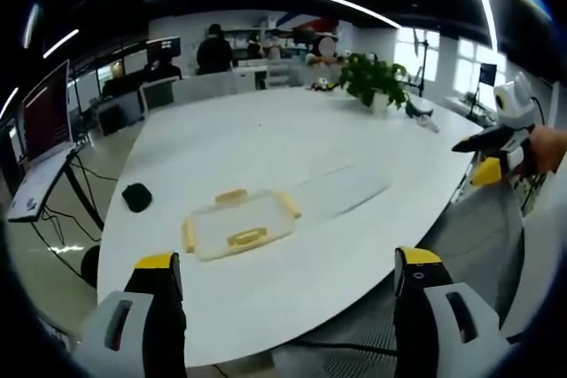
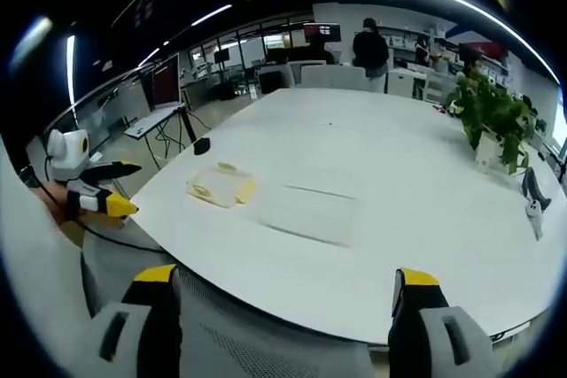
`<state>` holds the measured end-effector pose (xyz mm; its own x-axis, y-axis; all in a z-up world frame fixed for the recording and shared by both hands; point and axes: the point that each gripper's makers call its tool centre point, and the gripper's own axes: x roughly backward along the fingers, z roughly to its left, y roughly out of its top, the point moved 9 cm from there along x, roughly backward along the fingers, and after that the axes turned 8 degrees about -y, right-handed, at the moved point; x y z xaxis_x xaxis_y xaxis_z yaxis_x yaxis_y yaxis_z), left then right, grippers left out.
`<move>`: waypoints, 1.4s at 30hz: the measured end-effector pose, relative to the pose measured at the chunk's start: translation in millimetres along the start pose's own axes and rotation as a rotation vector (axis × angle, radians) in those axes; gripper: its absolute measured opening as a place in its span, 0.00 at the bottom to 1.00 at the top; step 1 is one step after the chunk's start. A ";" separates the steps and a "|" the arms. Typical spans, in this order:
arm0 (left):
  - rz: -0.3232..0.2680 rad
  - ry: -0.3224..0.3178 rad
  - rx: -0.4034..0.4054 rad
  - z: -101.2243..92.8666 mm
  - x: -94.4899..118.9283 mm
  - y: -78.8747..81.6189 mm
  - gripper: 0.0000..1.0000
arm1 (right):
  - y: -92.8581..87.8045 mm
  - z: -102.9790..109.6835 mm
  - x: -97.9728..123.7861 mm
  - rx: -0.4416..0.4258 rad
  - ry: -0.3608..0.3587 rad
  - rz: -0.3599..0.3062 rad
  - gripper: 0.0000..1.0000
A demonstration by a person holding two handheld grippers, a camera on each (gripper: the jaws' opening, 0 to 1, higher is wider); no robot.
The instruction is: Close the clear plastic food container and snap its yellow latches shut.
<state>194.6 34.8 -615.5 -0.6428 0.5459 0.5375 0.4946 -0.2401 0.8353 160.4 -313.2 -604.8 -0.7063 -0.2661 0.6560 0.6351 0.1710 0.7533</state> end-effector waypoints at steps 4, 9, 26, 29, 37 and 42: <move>0.001 -0.004 0.001 1.4 -1.1 -0.1 0.97 | 1.0 0.0 -0.9 0.000 -0.002 -0.003 0.99; 0.004 -0.014 0.005 1.4 -2.7 0.0 0.96 | 1.4 0.0 -1.2 0.004 -0.005 0.000 0.99; 0.031 -0.055 -0.014 18.4 -6.5 6.0 0.88 | 24.9 3.0 -13.2 0.133 0.039 -0.075 0.99; 0.020 -0.072 -0.033 27.6 -5.7 10.3 0.86 | 32.5 7.2 -18.0 0.227 0.083 -0.095 0.99; 0.035 -0.153 -0.045 49.6 -12.6 22.6 0.82 | 53.6 16.5 -35.4 0.356 0.116 -0.105 0.92; 0.054 -0.204 -0.087 56.7 -17.8 26.7 0.78 | 66.4 17.3 -48.9 0.377 0.135 -0.088 0.85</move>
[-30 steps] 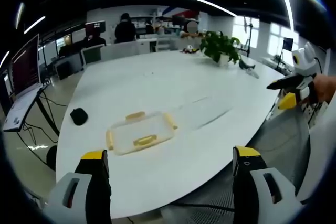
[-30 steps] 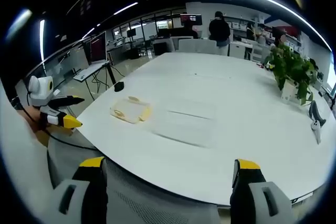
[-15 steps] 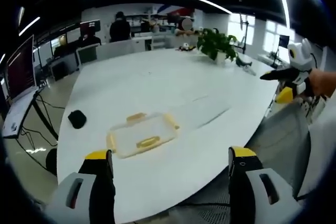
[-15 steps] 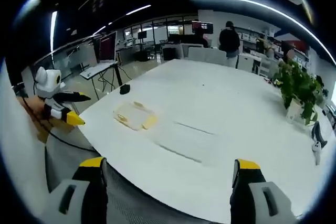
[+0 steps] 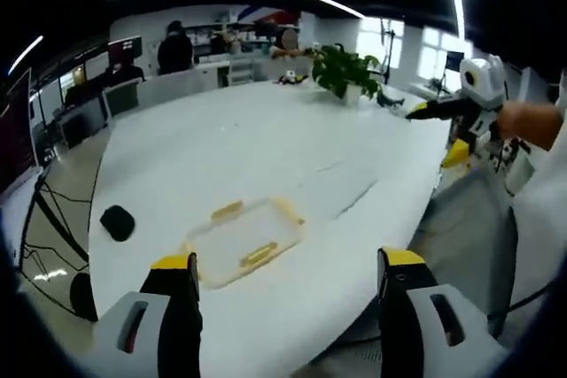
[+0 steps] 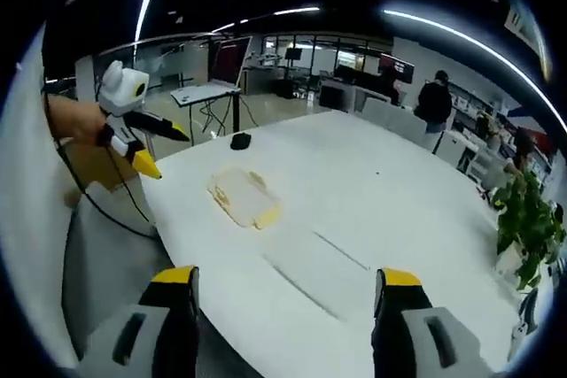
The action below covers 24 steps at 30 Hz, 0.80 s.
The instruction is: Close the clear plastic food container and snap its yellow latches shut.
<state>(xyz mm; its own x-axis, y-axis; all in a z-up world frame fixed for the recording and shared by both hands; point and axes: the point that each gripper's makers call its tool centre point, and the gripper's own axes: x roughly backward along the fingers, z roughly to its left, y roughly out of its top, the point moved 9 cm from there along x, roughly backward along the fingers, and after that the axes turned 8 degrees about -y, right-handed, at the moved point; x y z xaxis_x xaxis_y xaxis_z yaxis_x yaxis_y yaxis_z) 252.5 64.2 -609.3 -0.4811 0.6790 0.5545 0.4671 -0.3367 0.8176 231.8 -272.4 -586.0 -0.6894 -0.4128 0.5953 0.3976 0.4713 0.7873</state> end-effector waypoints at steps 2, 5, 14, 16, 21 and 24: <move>-0.018 -0.013 0.010 6.5 0.8 3.1 0.74 | 3.6 0.3 -3.2 0.025 0.019 -0.011 0.79; 0.000 -0.006 -0.025 17.8 0.5 4.7 0.70 | 12.1 0.1 -13.5 0.078 0.031 -0.013 0.77; 0.054 -0.083 -0.173 44.3 -3.7 10.3 0.66 | 34.0 5.0 -48.4 0.252 0.136 -0.032 0.72; 0.085 -0.100 -0.216 51.0 -5.2 10.5 0.66 | 38.1 6.3 -56.1 0.275 0.153 -0.029 0.72; 0.151 -0.135 -0.330 72.0 -12.9 10.0 0.64 | 45.7 9.2 -76.5 0.324 0.202 -0.016 0.65; 0.198 -0.170 -0.407 85.7 -20.2 6.7 0.64 | 50.8 13.7 -88.9 0.364 0.236 -0.009 0.64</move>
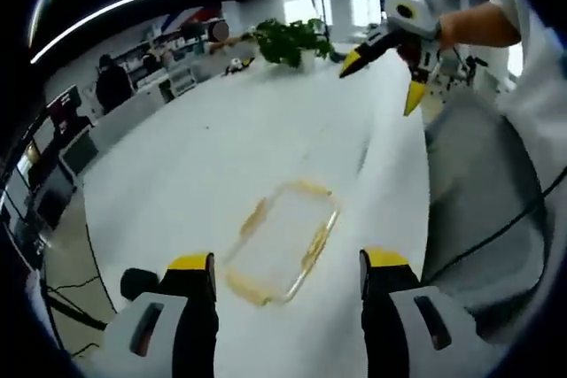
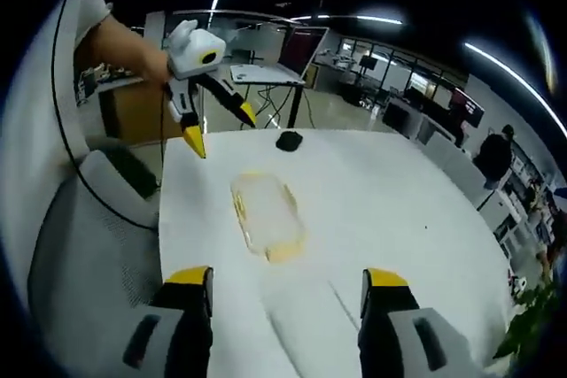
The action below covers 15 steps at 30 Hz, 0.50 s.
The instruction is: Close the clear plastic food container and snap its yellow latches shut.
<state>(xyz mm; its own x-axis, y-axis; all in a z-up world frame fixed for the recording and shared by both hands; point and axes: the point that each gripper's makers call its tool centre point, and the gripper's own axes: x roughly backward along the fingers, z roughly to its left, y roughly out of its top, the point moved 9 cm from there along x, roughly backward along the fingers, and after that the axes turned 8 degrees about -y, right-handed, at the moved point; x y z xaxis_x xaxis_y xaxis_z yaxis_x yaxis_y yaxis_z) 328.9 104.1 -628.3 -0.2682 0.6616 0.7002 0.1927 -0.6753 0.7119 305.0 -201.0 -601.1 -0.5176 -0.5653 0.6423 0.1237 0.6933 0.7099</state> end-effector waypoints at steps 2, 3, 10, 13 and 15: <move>0.062 -0.006 -0.073 7.6 -3.1 -7.3 0.64 | 5.1 -0.5 -7.0 0.011 0.010 -0.001 0.63; 0.094 -0.017 -0.102 12.1 -6.0 -12.0 0.63 | 9.0 -0.6 -12.5 0.026 0.030 -0.002 0.63; 0.145 -0.097 -0.154 29.5 -22.6 -24.1 0.58 | 18.2 -6.5 -48.5 0.086 0.101 0.028 0.58; 0.183 -0.123 -0.186 37.5 -29.2 -28.8 0.52 | 16.8 -7.7 -64.6 0.111 0.126 0.049 0.57; 0.193 -0.133 -0.187 44.6 -34.1 -31.5 0.50 | 15.7 -7.9 -75.5 0.115 0.148 0.054 0.58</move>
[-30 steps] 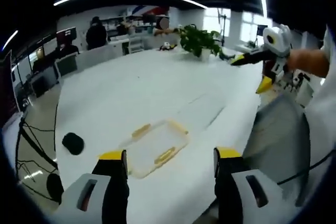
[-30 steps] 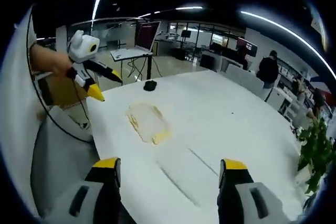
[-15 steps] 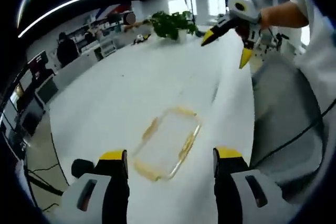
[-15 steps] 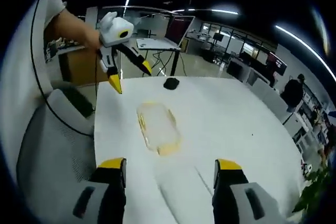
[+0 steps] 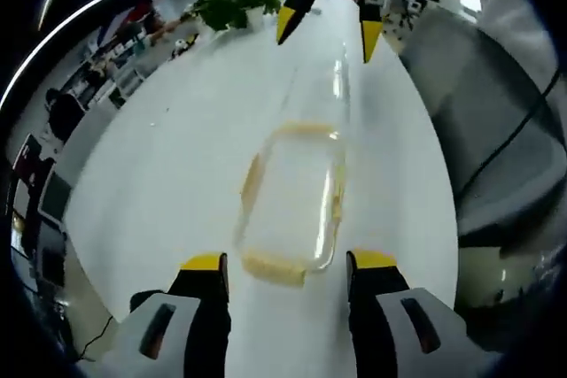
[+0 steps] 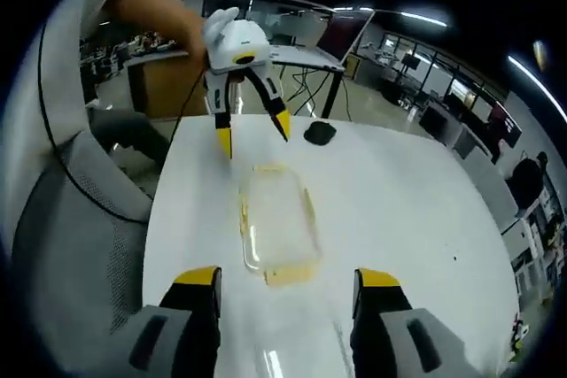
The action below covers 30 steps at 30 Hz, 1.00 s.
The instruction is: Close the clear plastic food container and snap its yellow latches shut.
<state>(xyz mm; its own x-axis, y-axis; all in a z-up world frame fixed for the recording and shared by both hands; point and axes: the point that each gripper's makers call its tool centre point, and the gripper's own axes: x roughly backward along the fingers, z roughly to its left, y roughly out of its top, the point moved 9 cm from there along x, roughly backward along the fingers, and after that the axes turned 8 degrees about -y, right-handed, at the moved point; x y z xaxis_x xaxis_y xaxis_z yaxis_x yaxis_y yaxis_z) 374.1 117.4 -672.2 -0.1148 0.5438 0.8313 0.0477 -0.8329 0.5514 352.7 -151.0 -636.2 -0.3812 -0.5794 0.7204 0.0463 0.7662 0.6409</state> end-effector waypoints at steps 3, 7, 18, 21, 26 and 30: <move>0.020 -0.010 -0.003 7.8 -4.5 -2.8 0.48 | -3.1 0.2 -14.5 0.010 0.035 0.031 0.57; 0.038 -0.028 0.001 10.8 -9.6 -6.9 0.47 | -6.9 0.3 -27.4 0.014 0.059 0.053 0.54; 0.091 -0.118 -0.048 16.8 -19.8 -16.1 0.53 | -23.0 -3.1 -49.8 0.053 0.110 0.130 0.46; 0.107 -0.121 -0.054 20.5 -20.8 -17.4 0.54 | -25.2 -4.3 -53.7 0.069 0.113 0.137 0.47; 0.120 -0.130 -0.057 25.6 -21.9 -18.1 0.53 | -25.9 -5.1 -57.7 0.085 0.128 0.144 0.47; 0.123 -0.145 -0.055 28.8 -23.9 -17.6 0.54 | -25.6 -6.0 -60.7 0.090 0.143 0.150 0.47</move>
<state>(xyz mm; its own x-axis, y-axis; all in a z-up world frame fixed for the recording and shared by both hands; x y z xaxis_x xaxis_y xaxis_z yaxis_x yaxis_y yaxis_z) 404.6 122.0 -699.8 0.0326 0.4438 0.8955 -0.0022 -0.8960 0.4441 380.2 -137.1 -694.7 -0.2414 -0.4859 0.8401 0.0077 0.8647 0.5023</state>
